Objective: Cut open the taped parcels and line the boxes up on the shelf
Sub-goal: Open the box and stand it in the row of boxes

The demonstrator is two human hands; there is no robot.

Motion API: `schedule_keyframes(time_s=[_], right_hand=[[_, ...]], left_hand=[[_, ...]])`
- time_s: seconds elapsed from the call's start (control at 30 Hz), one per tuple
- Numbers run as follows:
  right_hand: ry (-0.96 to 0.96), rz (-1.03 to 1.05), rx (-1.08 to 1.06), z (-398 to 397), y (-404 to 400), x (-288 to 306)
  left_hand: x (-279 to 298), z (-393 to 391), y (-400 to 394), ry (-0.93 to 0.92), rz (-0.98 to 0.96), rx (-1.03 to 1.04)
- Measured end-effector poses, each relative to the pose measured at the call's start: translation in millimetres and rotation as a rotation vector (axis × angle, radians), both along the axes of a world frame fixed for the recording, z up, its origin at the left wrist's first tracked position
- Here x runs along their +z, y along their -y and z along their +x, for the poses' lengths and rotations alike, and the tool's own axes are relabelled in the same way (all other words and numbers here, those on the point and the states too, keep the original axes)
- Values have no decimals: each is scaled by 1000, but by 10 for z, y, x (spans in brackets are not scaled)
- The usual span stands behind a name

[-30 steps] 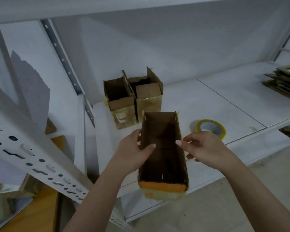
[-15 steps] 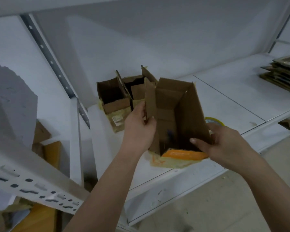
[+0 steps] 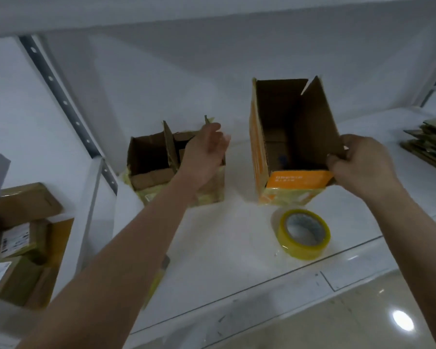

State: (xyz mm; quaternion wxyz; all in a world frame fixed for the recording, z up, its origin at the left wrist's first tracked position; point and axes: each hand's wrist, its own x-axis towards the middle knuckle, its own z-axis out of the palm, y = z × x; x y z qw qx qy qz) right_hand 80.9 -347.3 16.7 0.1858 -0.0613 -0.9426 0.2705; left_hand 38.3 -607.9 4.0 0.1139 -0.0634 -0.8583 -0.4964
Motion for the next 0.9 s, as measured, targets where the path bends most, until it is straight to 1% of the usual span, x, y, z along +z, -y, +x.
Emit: schedule_keyframes(time_s=[0.07, 0.13, 0.2, 0.27, 0.37, 0.4, 0.47, 0.63, 0.7, 0.77, 0.9], right_hand=[[15, 26, 16, -322, -54, 11], [82, -19, 55, -641, -62, -18], [168, -61, 110, -943, -17, -111], [275, -98, 179, -1180, 80, -247], [465, -180, 260, -1386, 210, -439], [504, -199, 263, -1433, 240, -471], [517, -206, 275, -1528, 292, -490], [469, -282, 385, -1632, 494, -502], [477, -296, 431, -1646, 545, -525], [489, -274, 462, -1651, 595, -547], [455, -146, 480, -1656, 602, -586]], left_hand=[[-93, -168, 100, -29, -291, 65], [-187, -293, 185, 31, -569, 135], [-275, -347, 239, 90, -774, 204], [-339, -350, 262, 84, -880, 240], [-368, -342, 277, 24, -972, 291], [-356, -350, 283, 19, -994, 304], [-325, -368, 298, 30, -982, 309], [-310, -380, 328, -4, -795, 322], [-337, -375, 348, -4, -740, 325], [-357, -368, 375, -1, -716, 325], [-388, -386, 372, 1, -726, 321]])
